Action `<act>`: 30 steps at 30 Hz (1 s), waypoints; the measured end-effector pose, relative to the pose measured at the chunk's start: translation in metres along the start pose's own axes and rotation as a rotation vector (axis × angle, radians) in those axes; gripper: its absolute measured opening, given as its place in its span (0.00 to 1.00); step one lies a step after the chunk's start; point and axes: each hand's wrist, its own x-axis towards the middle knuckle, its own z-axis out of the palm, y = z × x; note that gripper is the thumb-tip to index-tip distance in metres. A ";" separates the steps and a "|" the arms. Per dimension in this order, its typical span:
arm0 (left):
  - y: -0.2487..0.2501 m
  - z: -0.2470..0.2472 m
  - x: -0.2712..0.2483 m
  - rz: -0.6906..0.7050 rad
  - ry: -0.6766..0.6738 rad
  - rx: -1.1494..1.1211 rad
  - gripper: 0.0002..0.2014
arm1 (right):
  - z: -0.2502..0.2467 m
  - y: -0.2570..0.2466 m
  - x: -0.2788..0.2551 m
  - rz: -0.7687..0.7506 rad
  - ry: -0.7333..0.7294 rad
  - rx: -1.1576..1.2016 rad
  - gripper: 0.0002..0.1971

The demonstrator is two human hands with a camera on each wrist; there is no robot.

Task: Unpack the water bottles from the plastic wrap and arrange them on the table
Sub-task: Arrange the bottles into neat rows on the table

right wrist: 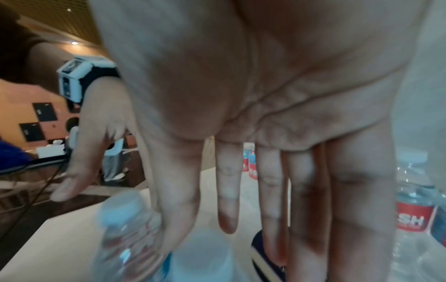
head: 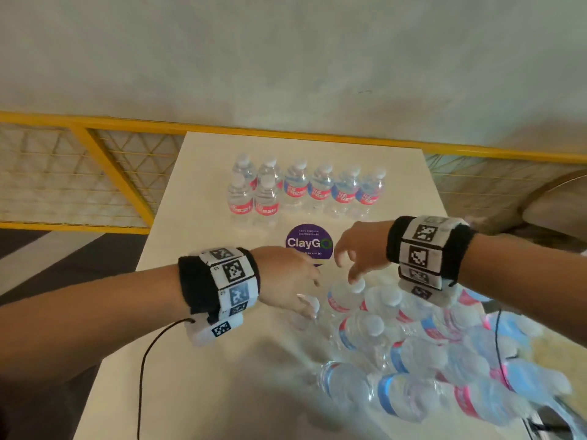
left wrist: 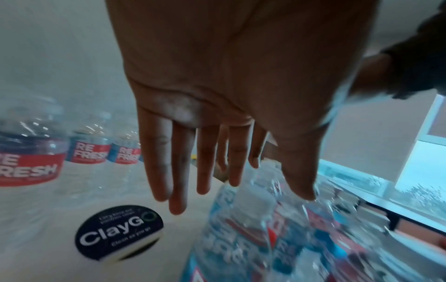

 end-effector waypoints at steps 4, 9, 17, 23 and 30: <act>0.011 0.018 0.007 0.022 -0.081 0.029 0.26 | 0.034 -0.001 -0.003 0.014 0.001 -0.018 0.27; 0.006 0.008 0.019 -0.026 -0.005 0.077 0.14 | 0.039 -0.005 0.005 0.011 0.171 0.018 0.20; -0.030 -0.047 0.046 -0.238 0.108 0.198 0.14 | -0.008 0.014 0.027 0.032 0.297 0.079 0.19; -0.051 -0.079 0.073 -0.417 0.186 0.175 0.10 | -0.041 0.033 0.070 0.064 0.341 0.055 0.14; -0.069 -0.091 0.099 -0.541 0.245 0.124 0.08 | -0.055 0.050 0.102 0.056 0.405 0.104 0.13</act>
